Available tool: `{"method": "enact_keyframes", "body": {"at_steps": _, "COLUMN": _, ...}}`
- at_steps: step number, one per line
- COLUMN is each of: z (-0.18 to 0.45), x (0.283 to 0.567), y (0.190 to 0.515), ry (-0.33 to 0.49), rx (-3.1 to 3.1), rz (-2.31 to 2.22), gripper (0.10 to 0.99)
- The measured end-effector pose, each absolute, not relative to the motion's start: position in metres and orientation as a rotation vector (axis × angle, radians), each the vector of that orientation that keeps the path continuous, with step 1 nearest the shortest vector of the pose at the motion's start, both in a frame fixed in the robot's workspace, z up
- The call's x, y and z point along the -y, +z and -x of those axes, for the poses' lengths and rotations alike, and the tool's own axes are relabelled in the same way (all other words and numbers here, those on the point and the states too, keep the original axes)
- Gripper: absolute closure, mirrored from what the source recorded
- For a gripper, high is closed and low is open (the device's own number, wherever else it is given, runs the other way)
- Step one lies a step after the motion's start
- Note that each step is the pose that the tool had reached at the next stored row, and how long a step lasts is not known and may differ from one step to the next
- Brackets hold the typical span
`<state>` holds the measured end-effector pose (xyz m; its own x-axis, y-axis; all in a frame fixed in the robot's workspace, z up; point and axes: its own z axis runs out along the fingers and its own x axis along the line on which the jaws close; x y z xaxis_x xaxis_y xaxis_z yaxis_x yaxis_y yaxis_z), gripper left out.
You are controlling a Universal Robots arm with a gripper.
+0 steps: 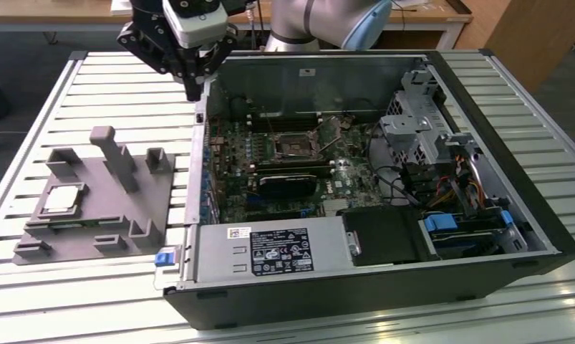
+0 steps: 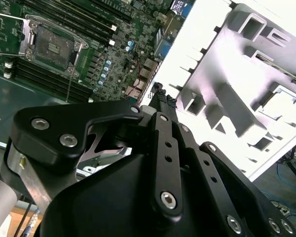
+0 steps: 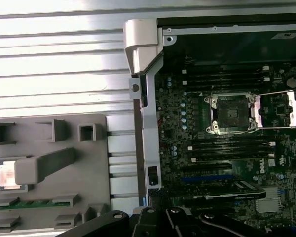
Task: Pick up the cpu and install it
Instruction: 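Reach for the cpu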
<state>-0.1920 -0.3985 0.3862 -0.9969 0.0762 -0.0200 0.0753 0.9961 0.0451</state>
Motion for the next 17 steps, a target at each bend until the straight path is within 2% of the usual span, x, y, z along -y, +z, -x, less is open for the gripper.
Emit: {"method": "enact_keyframes", "body": {"at_steps": 17, "z": 0.1963, "x": 0.3984, "y": 0.3861, "ry": 0.069, "rx": -3.117, "rz": -0.118, "gripper": 0.98}}
